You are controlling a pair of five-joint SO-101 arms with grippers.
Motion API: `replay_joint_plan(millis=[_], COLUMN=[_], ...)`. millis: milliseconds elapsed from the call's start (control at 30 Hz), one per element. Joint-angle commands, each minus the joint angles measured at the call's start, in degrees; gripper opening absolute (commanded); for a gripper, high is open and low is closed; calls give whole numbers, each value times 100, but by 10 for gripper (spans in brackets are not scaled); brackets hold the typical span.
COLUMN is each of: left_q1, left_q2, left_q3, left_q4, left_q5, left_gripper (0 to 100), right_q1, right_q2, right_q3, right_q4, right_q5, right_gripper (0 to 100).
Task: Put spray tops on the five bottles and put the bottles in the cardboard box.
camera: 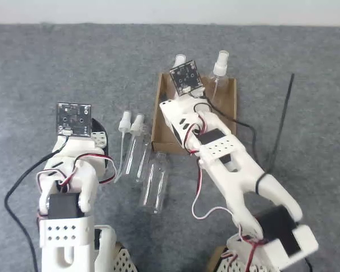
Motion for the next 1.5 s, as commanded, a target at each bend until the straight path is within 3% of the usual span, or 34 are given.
replay_joint_plan(millis=[0,167,333,467,567,767,1000,1200,1467], left_q1=[-26,-26,-26,-53,-369,-1424,-2224,-2259,-2242], left_q2=[26,26,62,70,79,387,3103,4967,5635], left_q3=[-303,-303,-312,-365,-488,-1226,-4514,-6536,-6941], left_q4=[-149,-141,-141,-114,-44,79,1248,1802,1829], left_q5=[44,44,53,53,53,-105,-475,-668,-677], left_gripper=[10,10,11,11,11,11,12,12,12], right_q1=[-31,-31,-277,-1042,-1666,-2387,-2536,-2536,-2545], right_q2=[-963,-2211,-3002,-3108,-2993,-1930,-295,470,1059], right_q3=[-475,-747,-1257,-1582,-1609,-1477,-1477,-1468,-1451], right_q4=[497,1543,3811,5578,6211,6422,6176,5886,5648], right_q5=[88,70,35,-659,-1363,-2295,-3191,-3587,-4018], right_gripper=[279,279,279,278,278,278,281,279,269])
